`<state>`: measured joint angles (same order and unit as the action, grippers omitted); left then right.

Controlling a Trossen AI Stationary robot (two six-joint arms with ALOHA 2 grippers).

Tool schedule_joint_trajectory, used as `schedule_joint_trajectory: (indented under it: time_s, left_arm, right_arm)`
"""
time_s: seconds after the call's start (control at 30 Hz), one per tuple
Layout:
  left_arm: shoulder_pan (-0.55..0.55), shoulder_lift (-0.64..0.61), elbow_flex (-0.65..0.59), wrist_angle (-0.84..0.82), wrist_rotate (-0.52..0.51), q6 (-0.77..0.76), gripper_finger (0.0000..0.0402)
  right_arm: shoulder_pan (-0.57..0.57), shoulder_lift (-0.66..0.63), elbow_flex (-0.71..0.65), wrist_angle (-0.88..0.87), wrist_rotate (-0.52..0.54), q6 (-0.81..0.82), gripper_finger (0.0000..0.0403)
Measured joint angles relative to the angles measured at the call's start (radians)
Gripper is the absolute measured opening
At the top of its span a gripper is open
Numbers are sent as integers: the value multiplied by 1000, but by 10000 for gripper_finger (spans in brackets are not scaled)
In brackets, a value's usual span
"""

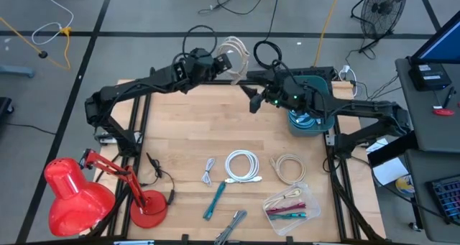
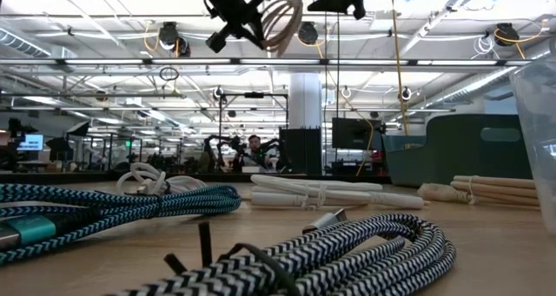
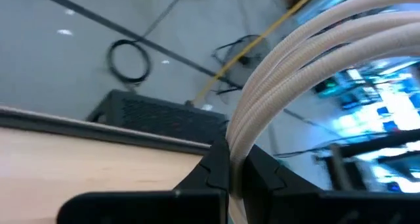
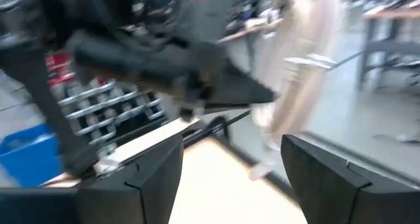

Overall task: Pick & Place USB Port
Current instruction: Put the left light brown hdmi cable into the blue bin

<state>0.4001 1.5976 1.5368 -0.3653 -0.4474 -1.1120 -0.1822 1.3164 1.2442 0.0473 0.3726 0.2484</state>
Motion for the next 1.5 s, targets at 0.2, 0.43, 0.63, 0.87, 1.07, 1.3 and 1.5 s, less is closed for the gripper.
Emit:
schedule_joint_trajectory:
  time_s: [0.2, 0.43, 0.63, 0.87, 1.07, 1.3, 1.5]
  left_arm:
    - [-26, -9, 0, 118, 4, 67, 12]
    - [-45, -24, 0, 151, 18, 83, 12]
    - [-61, -24, 0, 159, 12, 86, 12]
    - [-64, -24, 0, 200, 11, 88, 12]
    - [-65, -24, 0, 229, 18, 97, 12]
    - [-75, -24, 0, 236, 27, 97, 12]
    - [-84, -15, 0, 240, 40, 94, 12]
  right_arm:
    - [-3, -19, 0, 2, 104, -32, 258]
    - [-15, -18, 0, 60, 100, -46, 257]
    - [-15, -19, 0, 121, 97, -79, 256]
    - [-22, -18, 0, 137, 75, -67, 250]
    - [-46, -18, 0, 140, 18, -26, 192]
    - [-47, -18, 0, 161, -50, -29, 101]
    - [-47, -18, 0, 165, -60, -29, 46]
